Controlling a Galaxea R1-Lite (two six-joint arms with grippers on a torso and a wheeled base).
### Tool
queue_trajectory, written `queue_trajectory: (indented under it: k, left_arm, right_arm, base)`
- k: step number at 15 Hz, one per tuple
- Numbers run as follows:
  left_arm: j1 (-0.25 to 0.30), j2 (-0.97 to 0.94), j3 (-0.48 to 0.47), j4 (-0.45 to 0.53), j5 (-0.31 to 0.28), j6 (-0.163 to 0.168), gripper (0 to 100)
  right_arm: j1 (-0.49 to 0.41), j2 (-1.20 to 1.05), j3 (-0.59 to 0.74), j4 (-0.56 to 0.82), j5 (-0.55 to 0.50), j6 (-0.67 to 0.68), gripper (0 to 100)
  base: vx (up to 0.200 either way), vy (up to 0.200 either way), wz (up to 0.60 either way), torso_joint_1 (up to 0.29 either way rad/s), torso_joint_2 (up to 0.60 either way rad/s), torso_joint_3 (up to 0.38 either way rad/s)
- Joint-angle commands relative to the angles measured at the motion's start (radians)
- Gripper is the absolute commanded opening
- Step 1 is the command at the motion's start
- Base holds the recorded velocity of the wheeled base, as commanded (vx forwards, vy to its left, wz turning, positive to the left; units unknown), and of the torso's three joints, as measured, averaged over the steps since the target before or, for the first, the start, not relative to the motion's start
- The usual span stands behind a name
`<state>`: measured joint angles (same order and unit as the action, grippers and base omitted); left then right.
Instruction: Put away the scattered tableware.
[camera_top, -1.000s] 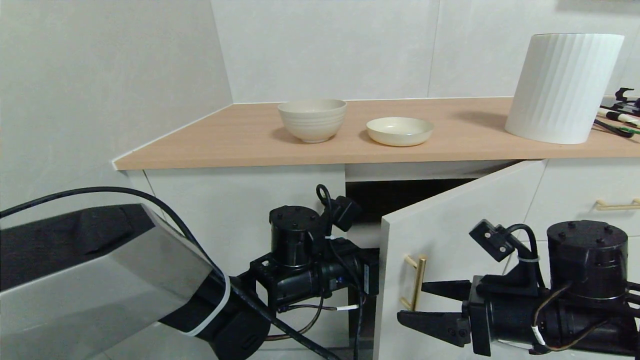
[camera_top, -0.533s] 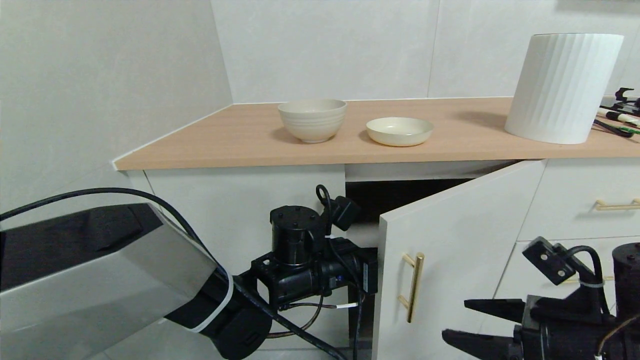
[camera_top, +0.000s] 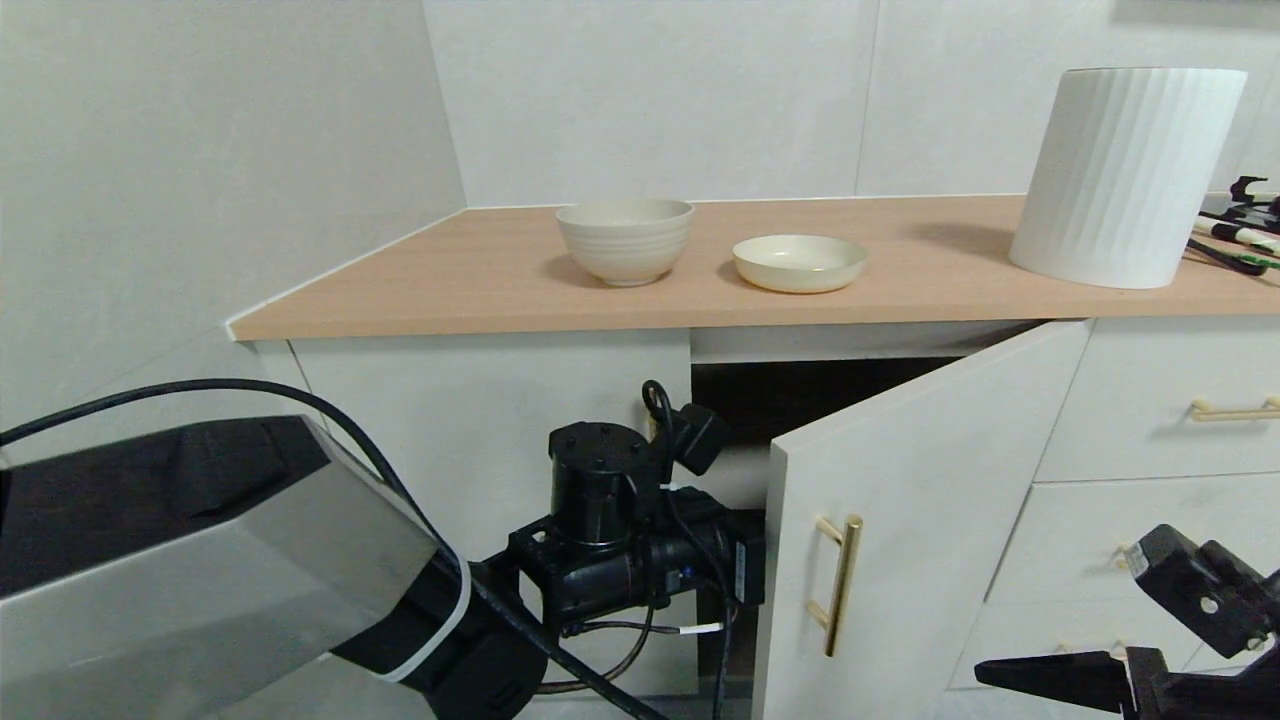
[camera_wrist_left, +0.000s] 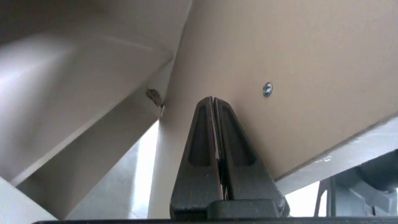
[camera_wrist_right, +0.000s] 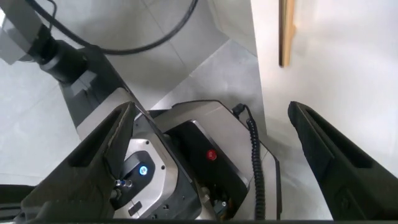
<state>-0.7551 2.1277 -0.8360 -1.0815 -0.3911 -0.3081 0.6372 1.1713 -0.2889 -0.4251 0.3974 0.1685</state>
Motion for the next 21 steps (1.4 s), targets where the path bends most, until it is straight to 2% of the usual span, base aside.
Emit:
queue_trajectory:
  k: [1,3,5,12,13,14,16,17,21]
  left_arm:
    - [-0.012,-0.006,-0.002,0.003,0.001,0.0,0]
    - [-0.029,-0.025,-0.012,0.04,0.008,-0.002,0]
    - [-0.053,-0.032,-0.057,0.118,0.006,0.0,0]
    - [-0.056,0.006,-0.203,0.222,0.008,-0.003,0]
    - [-0.056,0.006,-0.216,0.233,0.008,-0.005,0]
    - [-0.056,0.011,-0.244,0.253,0.008,-0.009,0]
    - [-0.061,0.015,-0.284,0.265,0.008,-0.055,0]
    - [-0.063,0.026,-0.302,0.267,0.008,-0.068,0]
    - [-0.059,0.075,-0.374,0.282,0.009,-0.069,0]
  right_arm:
    - [0.004,-0.015,-0.003,0.0,0.0,0.0,100]
    - [0.004,-0.022,0.002,0.0,-0.002,-0.001,100]
    - [0.004,-0.036,0.004,0.0,-0.005,-0.001,100]
    - [0.004,-0.044,0.002,0.0,-0.017,-0.003,100]
    - [0.004,-0.044,0.002,0.0,-0.017,-0.003,100]
    - [0.004,-0.044,0.002,0.0,-0.017,-0.003,100]
    - [0.004,-0.044,0.002,0.0,-0.017,-0.004,100]
    - [0.004,-0.044,0.004,0.002,-0.017,-0.004,100]
    - [0.004,-0.048,0.004,0.0,-0.017,-0.004,100]
  base:
    - [-0.2,0.0,0.0,0.002,0.0,0.002]
    - [-0.2,0.0,0.0,0.007,0.0,-0.002]
    - [-0.2,0.0,0.0,0.005,0.0,-0.005]
    - [0.0,0.0,0.0,0.0,0.0,0.0]
    - [-0.2,0.0,0.0,0.002,0.0,0.007]
    - [-0.2,0.0,0.0,0.007,0.0,0.007]
    - [-0.2,0.0,0.0,0.012,0.0,0.007]
    - [-0.2,0.0,0.0,0.002,0.0,0.002]
    - [0.0,0.0,0.0,0.0,0.0,0.0]
